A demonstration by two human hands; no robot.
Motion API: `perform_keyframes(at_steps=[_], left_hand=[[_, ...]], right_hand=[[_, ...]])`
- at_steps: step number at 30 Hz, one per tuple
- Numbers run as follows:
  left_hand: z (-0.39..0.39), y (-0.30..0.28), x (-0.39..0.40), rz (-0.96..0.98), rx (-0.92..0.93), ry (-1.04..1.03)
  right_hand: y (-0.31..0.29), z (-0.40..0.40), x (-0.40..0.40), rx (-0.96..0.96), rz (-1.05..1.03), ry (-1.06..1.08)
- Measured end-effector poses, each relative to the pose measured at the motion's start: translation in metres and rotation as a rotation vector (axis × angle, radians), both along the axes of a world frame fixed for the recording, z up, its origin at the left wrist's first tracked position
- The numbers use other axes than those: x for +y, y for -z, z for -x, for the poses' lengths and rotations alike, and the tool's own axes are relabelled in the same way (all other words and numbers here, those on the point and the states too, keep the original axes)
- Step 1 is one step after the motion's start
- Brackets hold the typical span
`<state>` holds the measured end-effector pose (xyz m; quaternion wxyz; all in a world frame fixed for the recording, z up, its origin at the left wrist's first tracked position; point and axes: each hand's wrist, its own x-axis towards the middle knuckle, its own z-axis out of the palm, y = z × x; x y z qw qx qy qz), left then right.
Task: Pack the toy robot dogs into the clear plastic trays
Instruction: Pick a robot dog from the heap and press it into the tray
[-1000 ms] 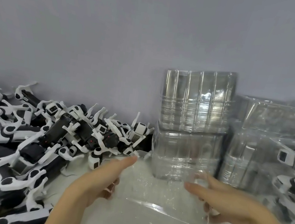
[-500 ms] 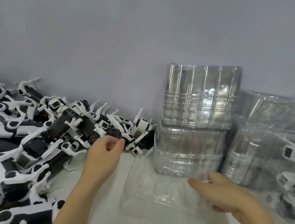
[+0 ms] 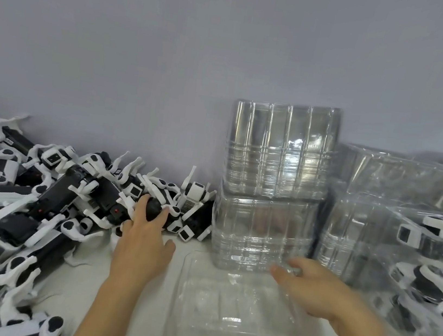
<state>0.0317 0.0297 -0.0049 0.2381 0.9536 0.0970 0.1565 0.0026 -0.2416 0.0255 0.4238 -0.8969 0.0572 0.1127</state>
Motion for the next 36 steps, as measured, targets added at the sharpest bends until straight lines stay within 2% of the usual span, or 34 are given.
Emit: perform_keyframes(at_steps=[3, 10, 15, 20, 22, 24, 26, 28, 30, 33, 36], left_hand=[[0.001, 0.0, -0.002, -0.019, -0.068, -0.025], [0.009, -0.025, -0.003, 0.019, -0.442, -0.085], [0.019, -0.054, 0.0, 0.089, -0.703, -0.14], [0.033, -0.08, -0.008, 0.159, -0.858, 0.018], [0.035, -0.087, -0.015, 0.248, -0.856, 0.079], [0.038, -0.093, -0.024, 0.26, -0.868, 0.14], [0.042, -0.097, -0.033, 0.207, -0.9, 0.227], [0.044, -0.098, -0.042, 0.104, -0.926, 0.32], [0.046, -0.097, -0.052, -0.059, -0.946, 0.369], [0.049, -0.096, -0.06, -0.231, -0.975, 0.392], [0.053, -0.099, -0.065, -0.268, -1.009, 0.449]], right_hand=[[-0.003, 0.0, 0.001, -0.001, 0.026, 0.01], [-0.014, 0.005, 0.0, -0.056, 0.075, 0.015], [-0.025, 0.007, -0.004, -0.148, 0.202, 0.062], [-0.043, 0.01, 0.002, -0.331, 0.286, 0.124], [-0.05, 0.013, 0.01, -0.479, 0.175, 0.101], [-0.055, 0.016, 0.023, -0.547, -0.083, 0.056], [-0.058, 0.016, 0.038, -0.487, -0.455, 0.028], [-0.06, 0.016, 0.052, -0.33, -0.802, 0.029], [-0.06, 0.016, 0.059, -0.218, -1.041, 0.024], [-0.059, 0.017, 0.059, -0.134, -1.225, -0.049], [-0.059, 0.017, 0.058, -0.13, -1.318, -0.123]])
